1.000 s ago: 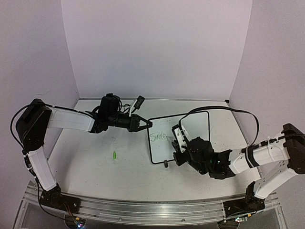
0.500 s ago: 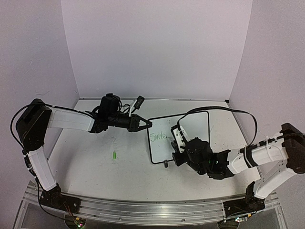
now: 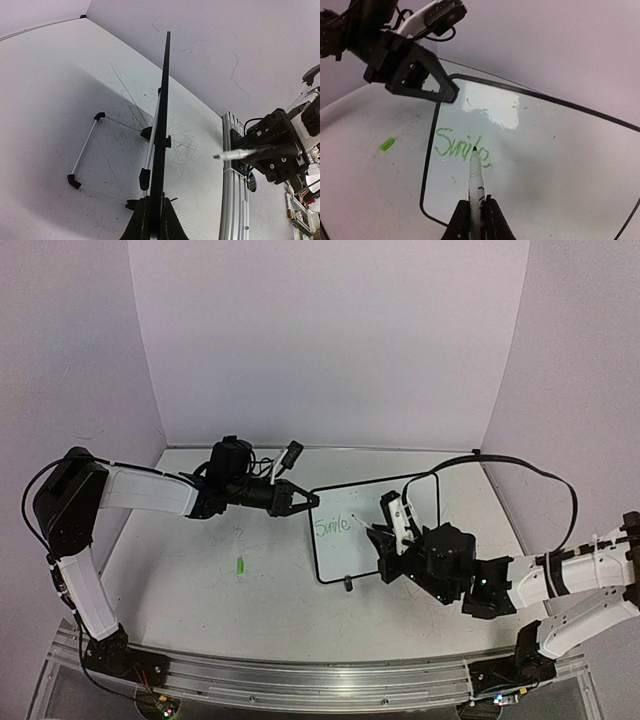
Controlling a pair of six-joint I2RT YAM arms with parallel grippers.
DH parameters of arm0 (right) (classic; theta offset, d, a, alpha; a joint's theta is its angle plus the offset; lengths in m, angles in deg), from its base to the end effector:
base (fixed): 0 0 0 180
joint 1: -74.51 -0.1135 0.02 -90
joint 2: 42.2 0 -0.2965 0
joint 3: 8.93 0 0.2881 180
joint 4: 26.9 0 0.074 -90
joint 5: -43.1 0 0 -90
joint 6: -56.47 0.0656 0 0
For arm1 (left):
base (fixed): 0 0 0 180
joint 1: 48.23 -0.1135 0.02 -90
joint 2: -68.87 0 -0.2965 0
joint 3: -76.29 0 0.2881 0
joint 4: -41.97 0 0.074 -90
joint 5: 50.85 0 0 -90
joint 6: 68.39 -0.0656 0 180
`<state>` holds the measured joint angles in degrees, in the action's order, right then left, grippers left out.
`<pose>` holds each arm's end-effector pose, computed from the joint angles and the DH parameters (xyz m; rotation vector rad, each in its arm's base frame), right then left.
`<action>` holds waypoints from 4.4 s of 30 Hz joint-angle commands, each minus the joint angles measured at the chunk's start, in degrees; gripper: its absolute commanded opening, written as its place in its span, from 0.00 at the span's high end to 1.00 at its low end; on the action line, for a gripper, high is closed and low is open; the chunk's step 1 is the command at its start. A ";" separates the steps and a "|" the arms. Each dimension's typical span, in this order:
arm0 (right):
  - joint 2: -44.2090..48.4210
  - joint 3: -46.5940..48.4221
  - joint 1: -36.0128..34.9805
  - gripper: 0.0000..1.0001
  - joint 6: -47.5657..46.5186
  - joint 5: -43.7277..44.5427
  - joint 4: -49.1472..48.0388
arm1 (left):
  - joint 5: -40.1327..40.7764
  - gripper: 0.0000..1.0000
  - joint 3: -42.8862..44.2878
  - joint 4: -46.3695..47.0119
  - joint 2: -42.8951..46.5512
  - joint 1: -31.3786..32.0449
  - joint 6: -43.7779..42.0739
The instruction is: Write a sentence on the whiteboard
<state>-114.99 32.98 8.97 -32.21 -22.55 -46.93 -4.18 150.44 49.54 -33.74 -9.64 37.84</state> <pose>0.1534 0.2718 0.2237 -0.6621 1.6388 0.4790 0.3250 -0.3169 0.2222 0.9264 1.8596 -1.3420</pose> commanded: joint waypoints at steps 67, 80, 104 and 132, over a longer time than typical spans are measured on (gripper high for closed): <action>-5.09 5.50 4.85 1.00 1.71 3.03 3.67 | 0.49 1.00 -0.10 -2.91 2.06 0.07 -1.22; -7.46 5.77 4.84 1.00 1.40 2.93 2.62 | 0.11 1.00 0.11 -2.98 2.14 0.08 -1.13; -9.63 6.94 4.76 1.00 1.57 2.93 3.62 | 0.26 1.00 0.01 -2.98 2.48 0.08 -1.20; -8.86 5.36 4.18 1.00 4.23 5.09 6.51 | 0.18 1.00 0.19 -3.07 2.07 0.08 -1.29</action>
<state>-124.08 38.07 13.17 -29.33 -20.04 -41.73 -4.16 150.44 49.37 -33.69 -9.64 37.49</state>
